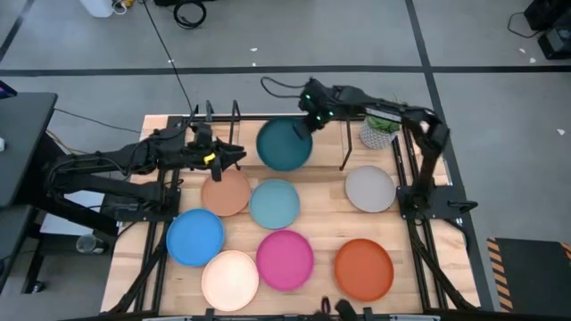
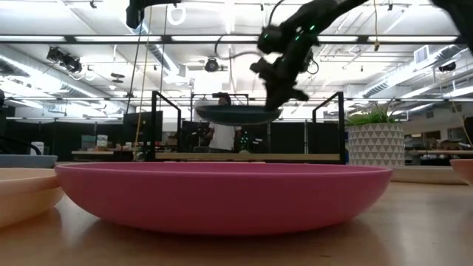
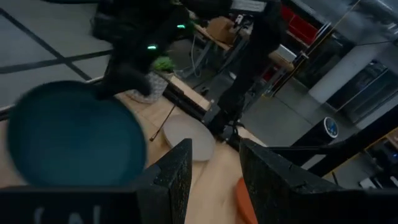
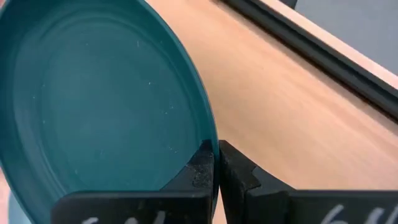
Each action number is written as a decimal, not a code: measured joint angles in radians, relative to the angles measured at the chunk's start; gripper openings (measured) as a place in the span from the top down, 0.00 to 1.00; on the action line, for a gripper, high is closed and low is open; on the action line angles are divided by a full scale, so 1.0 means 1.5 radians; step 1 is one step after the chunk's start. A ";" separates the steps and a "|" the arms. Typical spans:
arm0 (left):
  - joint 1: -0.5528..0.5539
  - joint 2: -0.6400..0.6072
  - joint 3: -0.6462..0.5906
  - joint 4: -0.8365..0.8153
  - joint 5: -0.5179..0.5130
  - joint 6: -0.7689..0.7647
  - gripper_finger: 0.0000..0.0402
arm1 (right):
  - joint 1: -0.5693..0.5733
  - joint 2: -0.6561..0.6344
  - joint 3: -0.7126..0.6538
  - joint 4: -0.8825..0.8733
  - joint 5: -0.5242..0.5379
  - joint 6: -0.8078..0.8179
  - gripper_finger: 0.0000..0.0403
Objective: Place and stack plates onto a shelf
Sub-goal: Put the dark blue plate on the shelf
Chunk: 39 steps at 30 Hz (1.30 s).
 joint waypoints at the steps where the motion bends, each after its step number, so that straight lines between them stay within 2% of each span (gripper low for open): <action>1: 0.000 0.001 0.000 0.006 0.005 0.000 0.65 | -0.006 0.022 0.023 -0.001 -0.009 0.000 0.97; 7: 0.000 -0.017 0.000 0.005 0.020 0.000 0.65 | -0.012 0.134 0.159 -0.008 -0.047 0.005 0.97; 13: 0.001 -0.032 0.000 -0.002 0.025 0.000 0.65 | -0.013 0.207 0.238 -0.032 -0.057 0.001 0.97; 24: 0.001 -0.036 0.000 -0.011 0.025 0.006 0.65 | -0.021 0.272 0.244 -0.026 -0.070 0.001 0.96; 35: 0.001 -0.036 0.000 -0.011 0.025 0.007 0.65 | -0.026 0.283 0.245 0.005 -0.084 -0.029 0.84; 39: 0.000 -0.036 0.000 -0.008 0.033 -0.003 0.65 | -0.042 0.249 0.243 -0.024 -0.091 -0.061 0.80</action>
